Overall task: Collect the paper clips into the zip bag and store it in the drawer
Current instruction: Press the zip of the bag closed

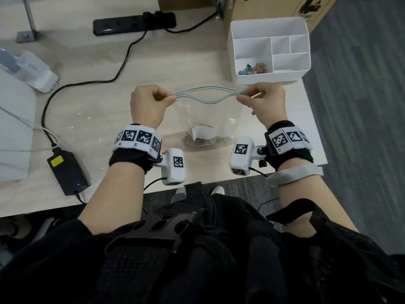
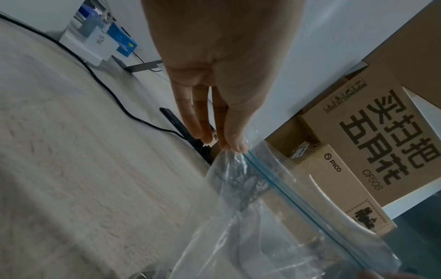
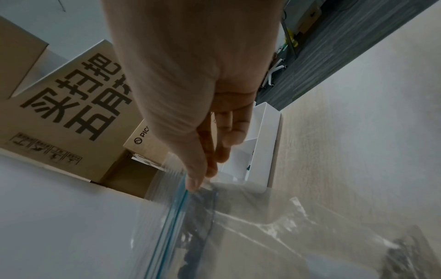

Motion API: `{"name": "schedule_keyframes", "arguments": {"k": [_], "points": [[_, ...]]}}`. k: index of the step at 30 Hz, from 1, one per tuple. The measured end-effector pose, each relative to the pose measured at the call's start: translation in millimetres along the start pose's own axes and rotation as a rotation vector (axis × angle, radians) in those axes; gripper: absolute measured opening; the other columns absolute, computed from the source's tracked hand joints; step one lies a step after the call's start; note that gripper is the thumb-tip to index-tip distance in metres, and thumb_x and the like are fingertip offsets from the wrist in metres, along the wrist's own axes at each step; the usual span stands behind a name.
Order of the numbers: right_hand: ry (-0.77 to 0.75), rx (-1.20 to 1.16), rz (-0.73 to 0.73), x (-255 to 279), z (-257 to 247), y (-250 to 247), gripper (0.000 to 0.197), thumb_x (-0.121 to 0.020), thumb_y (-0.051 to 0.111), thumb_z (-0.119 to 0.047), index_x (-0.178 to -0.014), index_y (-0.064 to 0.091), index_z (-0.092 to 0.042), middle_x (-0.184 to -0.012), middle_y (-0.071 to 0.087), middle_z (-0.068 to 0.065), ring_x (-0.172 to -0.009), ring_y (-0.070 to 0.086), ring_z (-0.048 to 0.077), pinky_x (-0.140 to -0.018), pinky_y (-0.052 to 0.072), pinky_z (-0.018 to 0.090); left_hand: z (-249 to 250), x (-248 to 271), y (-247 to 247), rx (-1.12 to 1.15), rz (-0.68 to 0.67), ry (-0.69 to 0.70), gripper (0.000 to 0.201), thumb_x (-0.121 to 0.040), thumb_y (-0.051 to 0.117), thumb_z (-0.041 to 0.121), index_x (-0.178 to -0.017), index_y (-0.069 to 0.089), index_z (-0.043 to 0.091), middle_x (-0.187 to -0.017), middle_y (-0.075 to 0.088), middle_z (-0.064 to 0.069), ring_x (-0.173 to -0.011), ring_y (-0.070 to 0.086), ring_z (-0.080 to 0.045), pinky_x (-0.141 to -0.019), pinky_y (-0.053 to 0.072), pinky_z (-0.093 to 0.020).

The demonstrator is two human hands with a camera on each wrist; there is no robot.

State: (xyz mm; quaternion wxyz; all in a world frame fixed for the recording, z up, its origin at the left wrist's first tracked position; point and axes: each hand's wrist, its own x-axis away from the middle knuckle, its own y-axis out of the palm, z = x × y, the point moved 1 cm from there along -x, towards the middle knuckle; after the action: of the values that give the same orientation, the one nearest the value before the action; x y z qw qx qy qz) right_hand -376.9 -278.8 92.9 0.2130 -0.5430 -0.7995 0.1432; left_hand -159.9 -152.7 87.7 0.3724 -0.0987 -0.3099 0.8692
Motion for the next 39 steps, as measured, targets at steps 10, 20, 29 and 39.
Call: {"name": "schedule_keyframes", "arguments": {"k": [10, 20, 29, 39], "points": [[-0.051, 0.138, -0.005, -4.6, -13.2, 6.9, 0.023, -0.073, 0.081, -0.019, -0.062, 0.065, -0.032, -0.073, 0.065, -0.008, -0.057, 0.05, 0.011, -0.069, 0.05, 0.036, -3.7, -5.8, 2.3, -0.017, -0.016, 0.003, 0.011, -0.076, 0.075, 0.018, -0.075, 0.07, 0.009, -0.072, 0.064, -0.002, -0.067, 0.057, -0.016, -0.074, 0.05, -0.029], [-0.039, 0.216, 0.024, -1.6, -16.6, 9.4, 0.017, -0.075, 0.08, -0.009, -0.069, 0.066, -0.018, -0.059, 0.052, -0.011, -0.054, 0.042, 0.004, -0.068, 0.044, 0.029, -0.3, -5.0, -2.1, -0.005, -0.11, 0.056, 0.006, -0.077, 0.072, 0.017, -0.08, 0.071, 0.012, -0.079, 0.066, 0.001, -0.076, 0.058, -0.01, -0.076, 0.046, -0.019], [-0.024, 0.19, -0.05, 4.9, -16.3, 1.9, 0.017, -0.073, 0.081, -0.012, -0.066, 0.066, -0.017, -0.065, 0.058, -0.006, -0.055, 0.043, 0.004, -0.061, 0.039, 0.021, 3.7, -5.5, 6.2, -0.036, -0.188, 0.108, 0.007, -0.074, 0.076, 0.013, -0.076, 0.072, 0.007, -0.072, 0.064, -0.001, -0.069, 0.058, -0.012, -0.067, 0.043, -0.018], [-0.065, 0.265, -0.018, 6.4, -14.4, -3.7, 0.017, -0.071, 0.079, -0.005, -0.086, 0.074, -0.01, -0.072, 0.062, 0.001, -0.055, 0.046, 0.0, -0.071, 0.041, 0.022, -1.3, -2.1, -0.1, 0.033, -0.205, 0.087, 0.015, -0.07, 0.08, 0.019, -0.08, 0.072, 0.011, -0.072, 0.064, 0.006, -0.065, 0.054, 0.002, -0.07, 0.045, -0.019]]}}
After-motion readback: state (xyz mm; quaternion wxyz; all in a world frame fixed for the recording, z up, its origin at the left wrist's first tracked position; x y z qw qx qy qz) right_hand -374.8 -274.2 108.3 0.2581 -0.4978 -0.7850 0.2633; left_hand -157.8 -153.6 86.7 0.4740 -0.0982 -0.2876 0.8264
